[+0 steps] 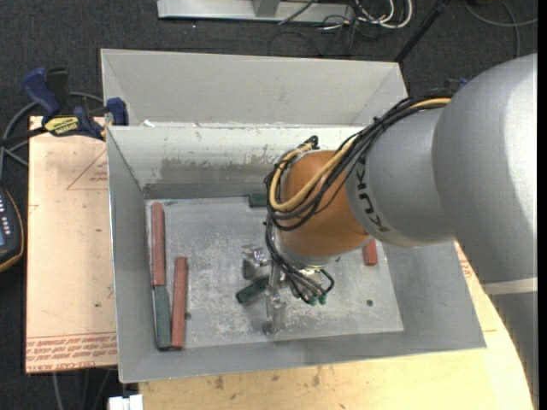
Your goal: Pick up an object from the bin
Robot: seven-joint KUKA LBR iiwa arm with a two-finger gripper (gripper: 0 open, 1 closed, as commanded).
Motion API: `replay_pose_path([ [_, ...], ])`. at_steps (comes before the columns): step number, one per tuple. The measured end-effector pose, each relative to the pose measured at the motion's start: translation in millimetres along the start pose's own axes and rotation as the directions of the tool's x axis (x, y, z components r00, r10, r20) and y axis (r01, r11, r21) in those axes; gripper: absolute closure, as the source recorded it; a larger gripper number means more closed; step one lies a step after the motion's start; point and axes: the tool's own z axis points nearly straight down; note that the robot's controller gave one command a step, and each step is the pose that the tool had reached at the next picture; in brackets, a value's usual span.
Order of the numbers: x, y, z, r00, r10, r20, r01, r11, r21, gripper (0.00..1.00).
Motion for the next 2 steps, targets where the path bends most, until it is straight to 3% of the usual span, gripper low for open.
replay_pose_path([
  [1,-1.3,-1.4,-4.3,1.000,0.003,0.005,-0.003,1.000,0.001,1.00],
  [2,-6.7,-13.4,-144.5,1.000,0.015,0.014,-0.015,1.000,0.002,1.00],
])
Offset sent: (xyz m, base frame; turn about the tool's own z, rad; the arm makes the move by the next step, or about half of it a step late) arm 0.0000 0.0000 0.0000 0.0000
